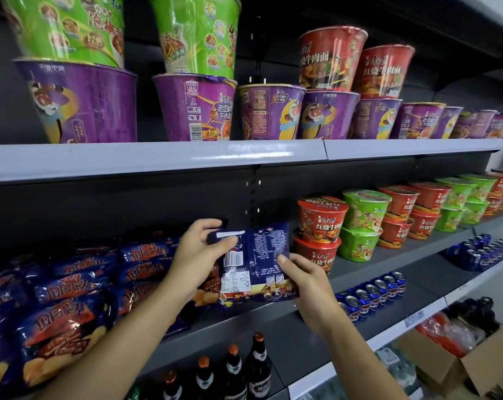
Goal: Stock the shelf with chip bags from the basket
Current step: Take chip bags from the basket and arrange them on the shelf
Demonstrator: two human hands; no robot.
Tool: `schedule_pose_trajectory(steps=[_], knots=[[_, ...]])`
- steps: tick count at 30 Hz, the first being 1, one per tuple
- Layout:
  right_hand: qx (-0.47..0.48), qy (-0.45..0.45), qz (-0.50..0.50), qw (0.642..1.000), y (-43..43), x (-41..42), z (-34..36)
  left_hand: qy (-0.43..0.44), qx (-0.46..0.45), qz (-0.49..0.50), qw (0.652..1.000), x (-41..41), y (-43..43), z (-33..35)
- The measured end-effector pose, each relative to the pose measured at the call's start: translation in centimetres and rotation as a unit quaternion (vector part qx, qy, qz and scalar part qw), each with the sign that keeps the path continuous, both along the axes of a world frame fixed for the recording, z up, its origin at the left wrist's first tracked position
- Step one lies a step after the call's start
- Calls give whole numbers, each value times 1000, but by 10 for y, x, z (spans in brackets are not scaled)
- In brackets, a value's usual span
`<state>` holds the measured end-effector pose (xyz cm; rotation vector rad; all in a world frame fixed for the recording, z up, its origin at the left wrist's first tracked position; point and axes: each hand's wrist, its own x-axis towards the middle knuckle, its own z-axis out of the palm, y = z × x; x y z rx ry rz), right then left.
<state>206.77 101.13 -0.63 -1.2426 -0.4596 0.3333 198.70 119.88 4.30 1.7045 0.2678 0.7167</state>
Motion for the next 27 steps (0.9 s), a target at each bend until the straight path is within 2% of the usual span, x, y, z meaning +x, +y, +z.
schedule_pose_trajectory(steps=[3, 6, 12, 15, 17, 21, 27], knots=[[-1, -32, -56, 998, 2, 0, 2, -19, 123, 102, 987, -6, -4, -8], [-1, -74, -99, 992, 7, -3, 5, -31, 171, 62, 983, -16, -19, -13], [-10, -133, -78, 988, 20, -17, 7, 54, 92, -73, 992, -10, -31, -15], [-12, -161, -47, 986, 18, -20, 9, 52, 16, -69, 996, -8, -26, -14], [-9, -161, -66, 985, 15, -18, 10, 41, -24, -50, 998, -6, -20, -14], [-7, -101, -125, 987, 10, -4, 4, 31, -83, -83, 993, -9, -12, -16], [-19, -27, -64, 997, 13, -8, 1, 15, -114, -120, 986, -10, -12, -18]])
